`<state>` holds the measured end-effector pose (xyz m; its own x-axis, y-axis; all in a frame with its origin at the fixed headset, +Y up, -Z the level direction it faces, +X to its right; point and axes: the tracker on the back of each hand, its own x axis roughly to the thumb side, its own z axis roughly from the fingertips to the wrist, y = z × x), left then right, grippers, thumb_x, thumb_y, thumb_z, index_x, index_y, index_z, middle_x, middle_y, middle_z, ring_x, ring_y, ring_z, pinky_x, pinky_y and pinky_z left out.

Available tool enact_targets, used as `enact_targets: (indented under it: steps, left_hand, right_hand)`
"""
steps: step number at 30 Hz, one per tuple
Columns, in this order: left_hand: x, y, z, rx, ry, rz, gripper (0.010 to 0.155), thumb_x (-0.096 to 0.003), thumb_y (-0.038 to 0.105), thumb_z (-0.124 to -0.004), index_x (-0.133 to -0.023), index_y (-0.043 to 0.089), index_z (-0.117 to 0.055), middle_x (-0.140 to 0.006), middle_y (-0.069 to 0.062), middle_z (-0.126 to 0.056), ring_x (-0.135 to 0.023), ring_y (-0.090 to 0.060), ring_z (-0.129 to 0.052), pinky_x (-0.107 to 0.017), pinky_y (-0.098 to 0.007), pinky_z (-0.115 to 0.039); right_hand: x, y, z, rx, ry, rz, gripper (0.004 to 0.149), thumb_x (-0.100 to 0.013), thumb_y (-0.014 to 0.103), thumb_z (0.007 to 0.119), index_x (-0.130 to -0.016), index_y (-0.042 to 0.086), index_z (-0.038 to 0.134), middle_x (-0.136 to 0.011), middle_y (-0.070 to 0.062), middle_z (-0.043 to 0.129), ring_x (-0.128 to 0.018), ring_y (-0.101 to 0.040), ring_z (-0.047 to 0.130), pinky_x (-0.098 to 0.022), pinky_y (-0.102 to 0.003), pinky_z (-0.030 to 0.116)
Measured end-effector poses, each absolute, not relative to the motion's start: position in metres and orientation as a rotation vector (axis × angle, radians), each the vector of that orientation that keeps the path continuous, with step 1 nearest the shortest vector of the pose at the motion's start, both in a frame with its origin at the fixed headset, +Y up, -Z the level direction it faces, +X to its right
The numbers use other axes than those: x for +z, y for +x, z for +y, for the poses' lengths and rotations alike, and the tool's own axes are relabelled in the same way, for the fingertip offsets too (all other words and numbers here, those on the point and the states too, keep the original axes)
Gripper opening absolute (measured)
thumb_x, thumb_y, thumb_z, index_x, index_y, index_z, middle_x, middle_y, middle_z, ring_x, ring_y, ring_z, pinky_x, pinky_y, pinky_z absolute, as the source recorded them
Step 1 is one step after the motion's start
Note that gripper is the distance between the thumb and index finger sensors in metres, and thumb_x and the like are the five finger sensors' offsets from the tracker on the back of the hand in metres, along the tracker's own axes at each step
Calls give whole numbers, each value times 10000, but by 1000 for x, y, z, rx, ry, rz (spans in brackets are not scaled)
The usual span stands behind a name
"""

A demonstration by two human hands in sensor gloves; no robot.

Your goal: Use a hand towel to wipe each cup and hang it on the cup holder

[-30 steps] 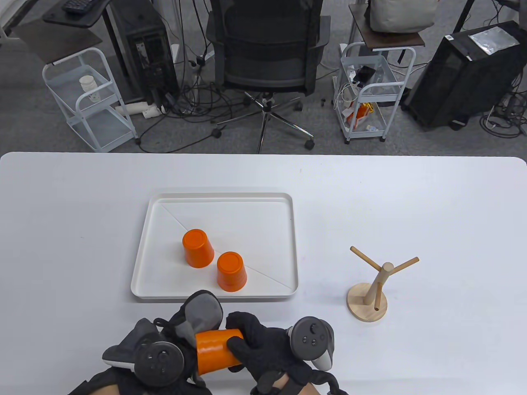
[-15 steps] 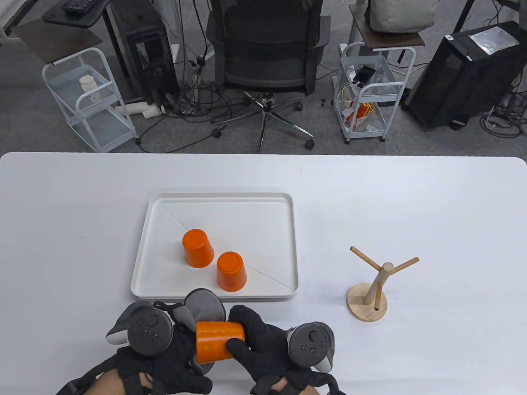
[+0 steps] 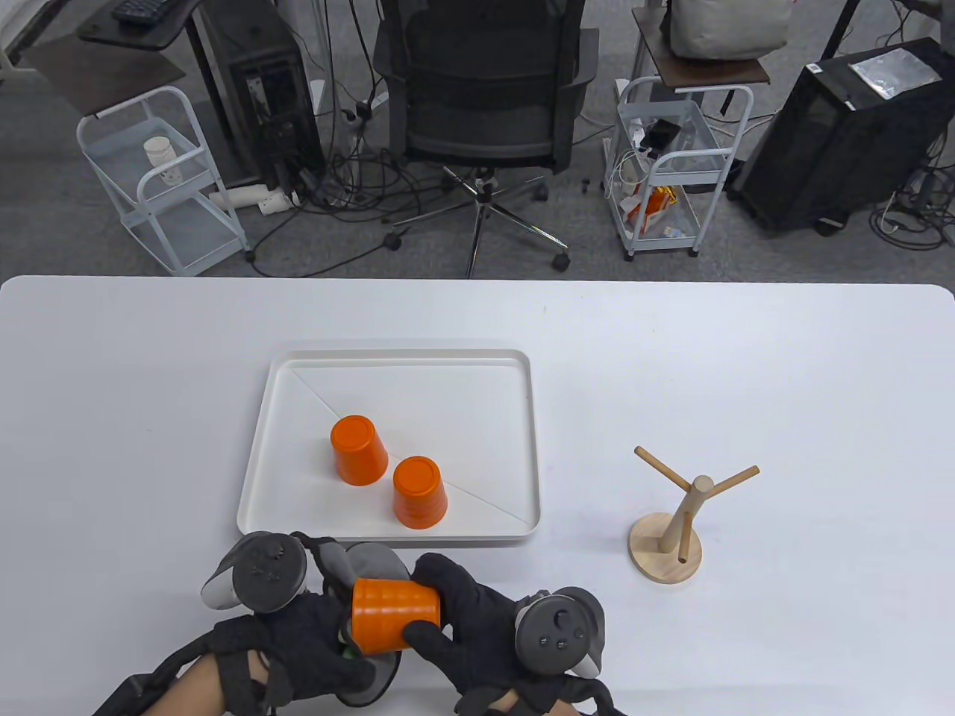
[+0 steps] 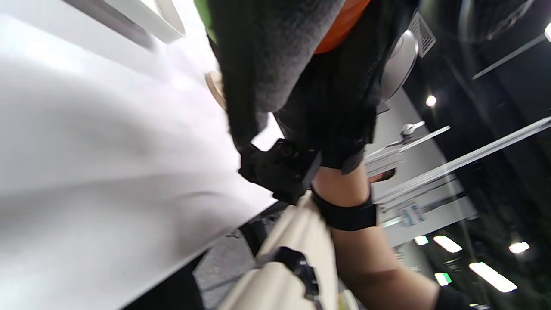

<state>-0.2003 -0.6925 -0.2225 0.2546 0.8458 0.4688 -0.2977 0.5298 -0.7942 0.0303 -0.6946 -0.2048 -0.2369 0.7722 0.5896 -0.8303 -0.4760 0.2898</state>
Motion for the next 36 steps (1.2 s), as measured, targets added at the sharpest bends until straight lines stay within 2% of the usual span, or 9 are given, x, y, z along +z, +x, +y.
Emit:
enact_targets:
  steps: [9, 12, 16, 21, 29, 32, 36]
  left_hand:
    - [-198, -195, -670, 336, -313, -1022, 815, -383, 683, -759, -1077, 416, -425, -1213, 220, -378, -1125, -462, -244, -758, -732, -231]
    - [-191, -193, -667, 189, -219, -1014, 821, -373, 670, -769, -1069, 439, -401, -1210, 245, -348, -1140, -426, -237, -773, -720, -166]
    - [-185, -191, -667, 100, -139, -1020, 832, -364, 675, -766, -1067, 450, -382, -1210, 254, -333, -1151, -396, -218, -777, -712, -122]
    - [-191, -193, -671, 256, -202, -1032, 824, -362, 692, -754, -1072, 424, -434, -1210, 236, -369, -1139, -407, -249, -763, -725, -162]
    - [-210, -197, -683, 617, -431, -1027, 833, -383, 750, -660, -1097, 372, -458, -1223, 180, -401, -1106, -455, -316, -724, -742, -227]
    - [-216, -200, -689, 775, -546, -1027, 844, -396, 770, -603, -1109, 340, -470, -1227, 146, -422, -1090, -478, -318, -705, -744, -242]
    - [-226, -203, -700, 952, -680, -1043, 865, -421, 802, -447, -1131, 308, -456, -1239, 108, -421, -1063, -503, -328, -666, -740, -264]
  right_hand:
    - [-205, 27, -697, 1880, 834, -42, 778, -507, 589, 636, -1020, 58, 393, -890, -261, 754, -501, -318, 1003, -596, -558, 770]
    - [-205, 26, -698, 1873, 833, -23, 778, -507, 591, 633, -1018, 54, 397, -882, -264, 759, -492, -314, 1007, -591, -554, 777]
    - [-205, 26, -698, 1859, 828, -6, 779, -507, 594, 632, -1017, 52, 402, -872, -268, 761, -484, -311, 1009, -586, -552, 781]
    - [-206, 26, -699, 1862, 823, -12, 778, -508, 593, 626, -1016, 48, 404, -874, -265, 767, -484, -310, 1012, -587, -550, 784]
    - [-205, 28, -696, 1906, 847, -94, 765, -511, 561, 634, -1021, 50, 381, -921, -275, 732, -548, -355, 1002, -618, -578, 751]
    - [-204, 28, -695, 1923, 861, -118, 764, -514, 556, 638, -1022, 51, 370, -932, -276, 718, -566, -363, 997, -625, -585, 742]
    - [-202, 27, -693, 1957, 888, -155, 763, -513, 542, 651, -1022, 56, 356, -950, -278, 695, -594, -384, 987, -634, -600, 724]
